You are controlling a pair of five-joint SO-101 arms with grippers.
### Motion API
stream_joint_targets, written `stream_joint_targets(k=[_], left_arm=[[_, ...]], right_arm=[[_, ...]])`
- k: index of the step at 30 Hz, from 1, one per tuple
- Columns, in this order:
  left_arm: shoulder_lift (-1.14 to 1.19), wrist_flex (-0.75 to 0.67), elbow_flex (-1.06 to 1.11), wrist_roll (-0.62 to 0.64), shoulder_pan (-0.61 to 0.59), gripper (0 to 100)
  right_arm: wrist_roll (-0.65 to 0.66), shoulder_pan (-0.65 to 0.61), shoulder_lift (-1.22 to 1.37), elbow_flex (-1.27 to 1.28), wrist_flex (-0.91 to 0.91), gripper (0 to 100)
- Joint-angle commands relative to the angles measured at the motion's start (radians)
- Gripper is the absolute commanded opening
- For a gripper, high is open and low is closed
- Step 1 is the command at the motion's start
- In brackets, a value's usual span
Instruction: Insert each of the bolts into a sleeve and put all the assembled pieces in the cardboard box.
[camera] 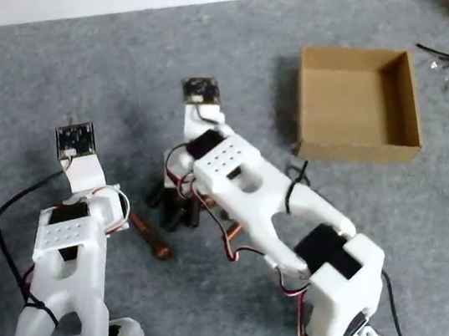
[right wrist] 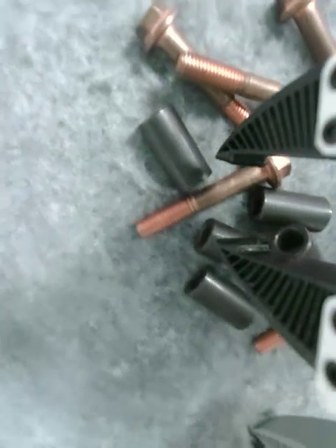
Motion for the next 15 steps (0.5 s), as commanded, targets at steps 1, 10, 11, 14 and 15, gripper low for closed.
stream_joint_targets(k=[1, 10, 11, 14, 15], left_arm=[[-0.022, 0.005, -0.018, 0.005, -0.007, 5], [-0.022, 0.006, -0.018, 0.005, -0.007, 5], [-0.022, 0.006, -0.018, 0.005, -0.007, 5], [-0.022, 0.006, -0.018, 0.003, -0.007, 5], [-0.022, 0.006, -0.018, 0.003, -0.007, 5]], right_arm=[[-0.038, 0.028, 0.019, -0.035, -0.015, 16.6], [-0.112, 0.062, 0.199, -0.093, -0.031, 16.6], [-0.124, 0.062, 0.196, -0.105, -0.030, 16.6], [-0.166, 0.062, 0.194, -0.125, -0.013, 16.6], [-0.181, 0.062, 0.194, -0.125, -0.012, 16.6]])
